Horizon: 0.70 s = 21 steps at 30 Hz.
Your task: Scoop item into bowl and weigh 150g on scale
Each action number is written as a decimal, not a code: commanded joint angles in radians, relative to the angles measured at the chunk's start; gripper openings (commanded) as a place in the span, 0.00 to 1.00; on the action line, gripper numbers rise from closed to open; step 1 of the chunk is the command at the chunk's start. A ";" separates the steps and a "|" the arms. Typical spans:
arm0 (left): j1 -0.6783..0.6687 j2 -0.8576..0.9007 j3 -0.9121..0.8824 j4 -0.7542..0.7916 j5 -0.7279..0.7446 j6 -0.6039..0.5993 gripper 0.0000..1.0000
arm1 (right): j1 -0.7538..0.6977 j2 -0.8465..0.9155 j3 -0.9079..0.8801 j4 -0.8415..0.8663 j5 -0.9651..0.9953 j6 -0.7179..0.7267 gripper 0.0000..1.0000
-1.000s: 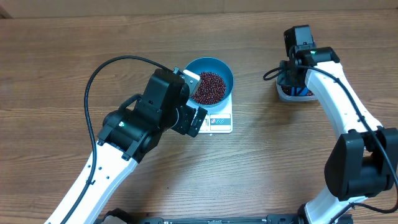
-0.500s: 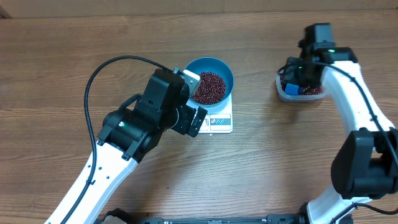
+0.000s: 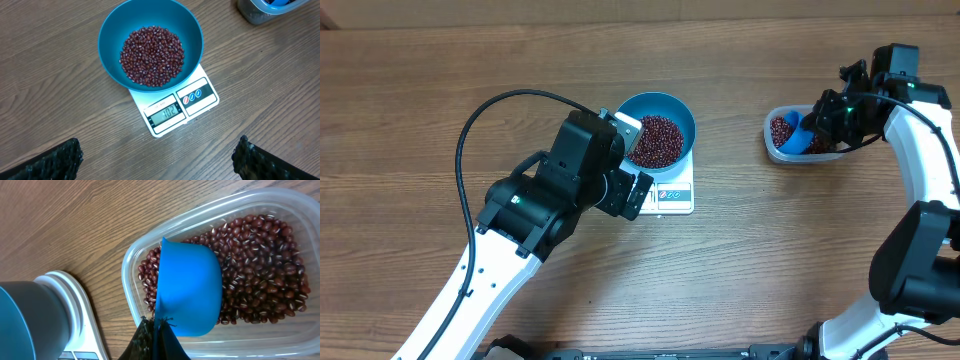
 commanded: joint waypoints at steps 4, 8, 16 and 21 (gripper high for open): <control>0.005 -0.010 0.016 0.002 0.008 0.012 1.00 | -0.049 0.003 -0.004 0.015 -0.046 -0.031 0.04; 0.005 -0.010 0.016 0.002 0.008 0.012 0.99 | -0.086 0.003 -0.004 0.018 -0.046 -0.035 0.04; 0.005 -0.010 0.016 0.002 0.008 0.012 1.00 | -0.161 0.003 -0.004 0.018 -0.143 -0.075 0.04; 0.005 -0.010 0.016 0.002 0.008 0.012 1.00 | -0.207 0.003 -0.004 0.018 -0.248 -0.088 0.04</control>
